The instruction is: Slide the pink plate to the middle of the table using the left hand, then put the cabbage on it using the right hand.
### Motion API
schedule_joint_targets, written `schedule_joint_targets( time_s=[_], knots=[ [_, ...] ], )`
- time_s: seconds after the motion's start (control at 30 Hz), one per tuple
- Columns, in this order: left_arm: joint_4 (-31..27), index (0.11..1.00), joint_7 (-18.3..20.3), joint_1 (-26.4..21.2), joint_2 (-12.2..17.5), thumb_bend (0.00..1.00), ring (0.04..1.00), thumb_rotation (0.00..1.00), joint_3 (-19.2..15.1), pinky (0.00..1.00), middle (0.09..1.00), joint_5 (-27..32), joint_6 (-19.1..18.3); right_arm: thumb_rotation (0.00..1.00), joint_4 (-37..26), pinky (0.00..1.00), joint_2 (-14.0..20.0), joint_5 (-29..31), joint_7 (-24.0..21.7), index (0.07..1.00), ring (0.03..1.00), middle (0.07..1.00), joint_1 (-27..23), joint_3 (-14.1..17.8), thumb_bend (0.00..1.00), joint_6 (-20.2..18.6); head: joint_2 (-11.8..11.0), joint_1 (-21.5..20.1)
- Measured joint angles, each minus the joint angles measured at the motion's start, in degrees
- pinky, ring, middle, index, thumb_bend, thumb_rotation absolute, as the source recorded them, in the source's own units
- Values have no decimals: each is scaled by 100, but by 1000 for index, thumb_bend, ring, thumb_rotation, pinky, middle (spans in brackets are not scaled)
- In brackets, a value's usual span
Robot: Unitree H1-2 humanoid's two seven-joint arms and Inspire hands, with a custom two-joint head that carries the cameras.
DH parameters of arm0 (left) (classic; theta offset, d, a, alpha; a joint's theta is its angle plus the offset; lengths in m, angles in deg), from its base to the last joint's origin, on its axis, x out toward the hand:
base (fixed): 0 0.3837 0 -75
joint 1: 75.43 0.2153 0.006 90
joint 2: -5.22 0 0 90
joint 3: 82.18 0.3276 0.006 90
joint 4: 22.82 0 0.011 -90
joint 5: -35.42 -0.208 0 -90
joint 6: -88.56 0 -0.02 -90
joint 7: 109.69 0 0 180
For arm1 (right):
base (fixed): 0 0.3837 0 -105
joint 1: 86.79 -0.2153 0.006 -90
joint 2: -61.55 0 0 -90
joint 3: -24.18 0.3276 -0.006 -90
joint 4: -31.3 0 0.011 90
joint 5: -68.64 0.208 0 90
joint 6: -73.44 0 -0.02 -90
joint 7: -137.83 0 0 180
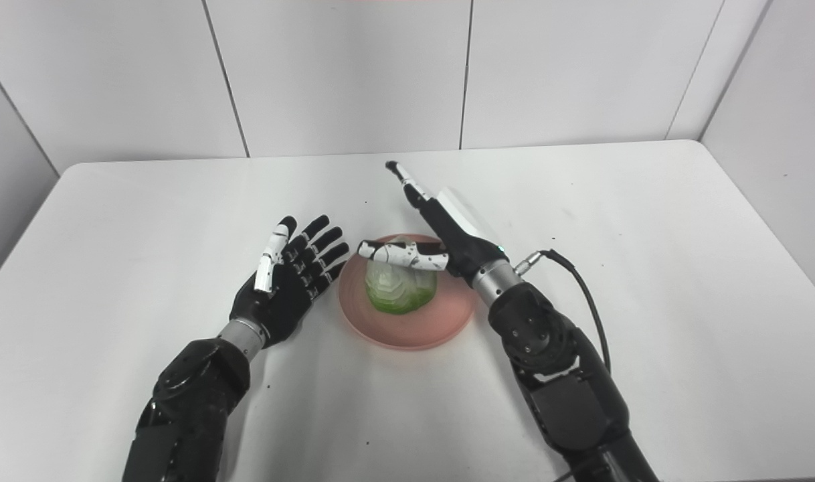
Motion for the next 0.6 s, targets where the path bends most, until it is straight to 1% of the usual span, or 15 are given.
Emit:
schedule_joint_targets(
  time_s=[0.03, 0.07, 0.1, 0.17, 0.2, 0.27, 0.3, 0.37, 0.4, 0.43, 0.5, 0.57, 0.6],
  knots=[
    [-2, 934, 0, 1, 1, 454, 924, 1000, 0, 908, 939, -4, 1, 873, -15, 925, -43, -2, 124, 1000, 987, 1000, 30, 55, 1000, 87, -9, -9],
    [-4, 933, 0, 3, 1, 458, 923, 1000, 2, 910, 937, -16, 2, 908, -21, 918, -91, -4, 259, 1000, 983, 1000, 56, 114, 1000, 131, -18, -18],
    [-10, 933, 0, 7, 1, 456, 924, 1000, 3, 912, 938, -21, 4, 958, -21, 924, -135, -5, 361, 1000, 986, 1000, 78, 182, 990, 185, -26, -18],
    [-61, 933, -24, 27, 1, 454, 924, 1000, 9, 912, 938, -127, 23, 983, -44, 929, -180, -3, 525, 1000, 989, 1000, 124, 293, 983, 229, -53, -26],
    [-81, 940, -36, 42, 0, 453, 929, 1000, 12, 922, 945, -172, 46, 993, -64, 958, -199, 17, 579, 1000, 996, 1000, 156, 373, 924, 227, -53, -26],
    [-103, 957, -76, 72, -1, 450, 941, 1000, 26, 942, 960, -320, 158, 999, -161, 984, -268, 149, 698, 1000, 999, 1000, 261, 597, 873, 204, -105, -79],
    [-102, 974, -79, 94, 4, 456, 956, 1000, 31, 964, 976, -404, 283, 1000, -247, 995, -330, 304, 707, 1000, 1000, 1000, 319, 746, 801, 144, -114, -97],
    [-103, 986, -80, 138, 17, 468, 968, 1000, 40, 978, 988, -546, 544, 1000, -339, 1000, -488, 629, 799, 1000, 1000, 1000, 420, 1055, 709, -4, -149, -140],
    [-104, 986, -80, 146, 36, 468, 968, 1000, 55, 979, 988, -633, 632, 1000, -340, 1000, -578, 783, 856, 1000, 1000, 1000, 486, 1211, 705, -52, -150, -141],
    [-104, 993, -80, 151, 59, 474, 981, 1000, 75, 989, 994, -728, 724, 1000, -341, 1000, -631, 870, 929, 1000, 1000, 1000, 551, 1308, 640, -127, -210, -202],
    [-104, 999, -88, 157, 119, 480, 992, 1000, 141, 998, 999, -944, 959, 1000, -350, 1000, -719, 1035, 971, 1000, 1000, 1000, 682, 1453, 556, -324, -211, -211],
    [-104, 1000, -97, 162, 155, 486, 999, 1000, 206, 1000, 1000, -1155, 1221, 1000, -349, 1000, -790, 1195, 989, 1000, 1000, 1000, 818, 1559, 449, -392, -246, -237],
    [-103, 1000, -116, 162, 161, 486, 1000, 1000, 223, 1000, 1000, -1250, 1320, 1000, -349, 1000, -819, 1281, 1006, 1000, 1000, 1000, 871, 1605, 421, -417, -281, -255]
  ],
)
